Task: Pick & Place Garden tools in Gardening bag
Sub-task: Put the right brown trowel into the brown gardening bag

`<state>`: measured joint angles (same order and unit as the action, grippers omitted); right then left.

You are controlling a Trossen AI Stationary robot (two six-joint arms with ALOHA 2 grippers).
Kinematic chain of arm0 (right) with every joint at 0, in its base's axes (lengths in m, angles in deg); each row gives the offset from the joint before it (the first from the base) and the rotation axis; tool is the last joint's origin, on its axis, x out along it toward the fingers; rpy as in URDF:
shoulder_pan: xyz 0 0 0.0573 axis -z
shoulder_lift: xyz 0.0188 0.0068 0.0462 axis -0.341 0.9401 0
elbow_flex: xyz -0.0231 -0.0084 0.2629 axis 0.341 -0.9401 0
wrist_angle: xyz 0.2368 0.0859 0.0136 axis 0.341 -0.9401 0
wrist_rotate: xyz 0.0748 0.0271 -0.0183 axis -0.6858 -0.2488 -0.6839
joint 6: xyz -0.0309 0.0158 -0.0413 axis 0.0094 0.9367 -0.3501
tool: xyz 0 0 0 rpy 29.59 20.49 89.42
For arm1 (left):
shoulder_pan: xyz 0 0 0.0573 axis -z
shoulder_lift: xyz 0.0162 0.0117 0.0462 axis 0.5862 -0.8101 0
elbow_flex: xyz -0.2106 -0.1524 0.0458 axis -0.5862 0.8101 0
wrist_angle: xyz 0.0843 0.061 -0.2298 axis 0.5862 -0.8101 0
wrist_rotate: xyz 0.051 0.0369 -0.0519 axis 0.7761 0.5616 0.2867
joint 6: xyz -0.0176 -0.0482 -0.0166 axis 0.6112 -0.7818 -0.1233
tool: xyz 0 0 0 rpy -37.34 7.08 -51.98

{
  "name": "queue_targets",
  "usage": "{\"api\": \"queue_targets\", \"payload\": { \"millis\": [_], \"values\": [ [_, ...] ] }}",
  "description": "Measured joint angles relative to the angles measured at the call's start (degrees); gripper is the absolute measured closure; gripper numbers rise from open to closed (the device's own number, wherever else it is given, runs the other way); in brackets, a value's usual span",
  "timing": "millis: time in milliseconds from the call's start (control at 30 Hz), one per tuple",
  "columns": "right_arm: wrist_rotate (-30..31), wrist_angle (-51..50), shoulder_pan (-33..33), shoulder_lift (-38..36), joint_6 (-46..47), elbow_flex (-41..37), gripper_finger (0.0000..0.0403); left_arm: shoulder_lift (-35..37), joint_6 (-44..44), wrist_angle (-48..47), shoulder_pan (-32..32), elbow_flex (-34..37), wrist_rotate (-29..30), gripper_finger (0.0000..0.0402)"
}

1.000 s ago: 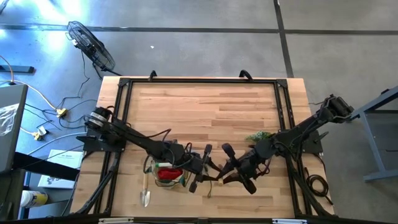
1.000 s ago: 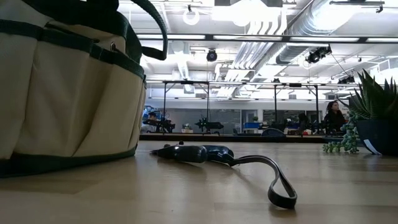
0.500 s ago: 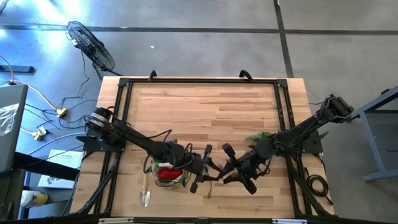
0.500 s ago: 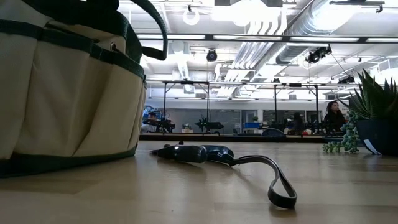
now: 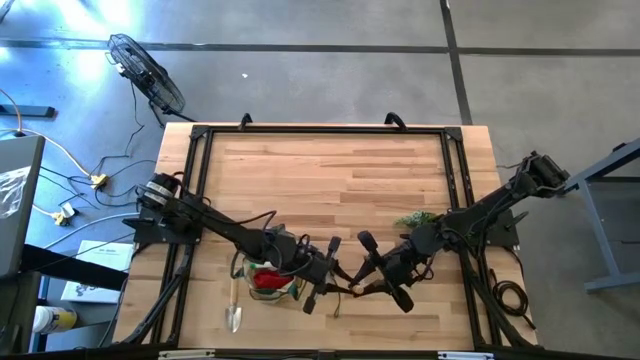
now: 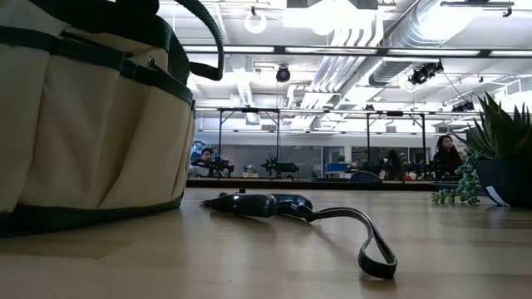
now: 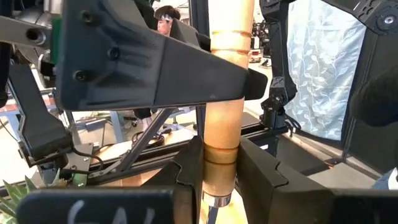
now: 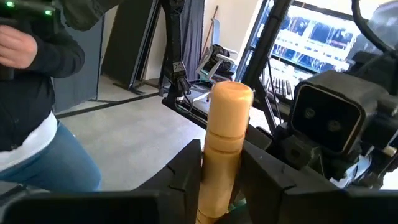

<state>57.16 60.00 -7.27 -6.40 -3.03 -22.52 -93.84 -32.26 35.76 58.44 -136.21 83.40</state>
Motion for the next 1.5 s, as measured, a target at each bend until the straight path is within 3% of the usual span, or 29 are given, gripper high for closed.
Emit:
{"api": "queue_targets", "payload": {
  "millis": [300, 533, 700, 867, 1033, 1300, 1500],
  "values": [
    [1.0, 1.0, 0.1, 0.0, 7.9, 0.0, 0.026, -0.1, -1.1, -1.6, 0.0, 0.0, 1.0, 0.0337],
    [9.0, 1.3, -1.3, -0.3, 8.8, 0.0, 0.0187, -0.1, -3.3, -1.9, 0.0, 0.0, 2.7, 0.0337],
    [13.8, 1.1, -4.4, -1.5, 4.4, 0.0, 0.0143, -0.1, -4.2, -2.6, 0.0, 0.0, 3.2, 0.0338],
    [16.5, -0.5, -8.4, -4.0, 2.8, 0.1, 0.0132, 0.0, -5.8, -3.1, 0.0, 0.0, 5.8, 0.0338],
    [23.5, -5.1, -12.4, -7.1, 3.0, 0.1, 0.0131, 2.3, -6.9, -7.4, 0.6, 0.0, 7.6, 0.0338],
    [34.8, -14.9, -15.2, -8.5, 8.7, 0.1, 0.0131, 9.1, -1.5, -15.8, 7.9, 0.0, 22.3, 0.0338],
    [35.6, -19.2, -14.6, -8.5, 13.8, 0.1, 0.0131, 15.0, -0.6, -25.9, 15.5, 0.0, 44.9, 0.0338]
  ]
}}
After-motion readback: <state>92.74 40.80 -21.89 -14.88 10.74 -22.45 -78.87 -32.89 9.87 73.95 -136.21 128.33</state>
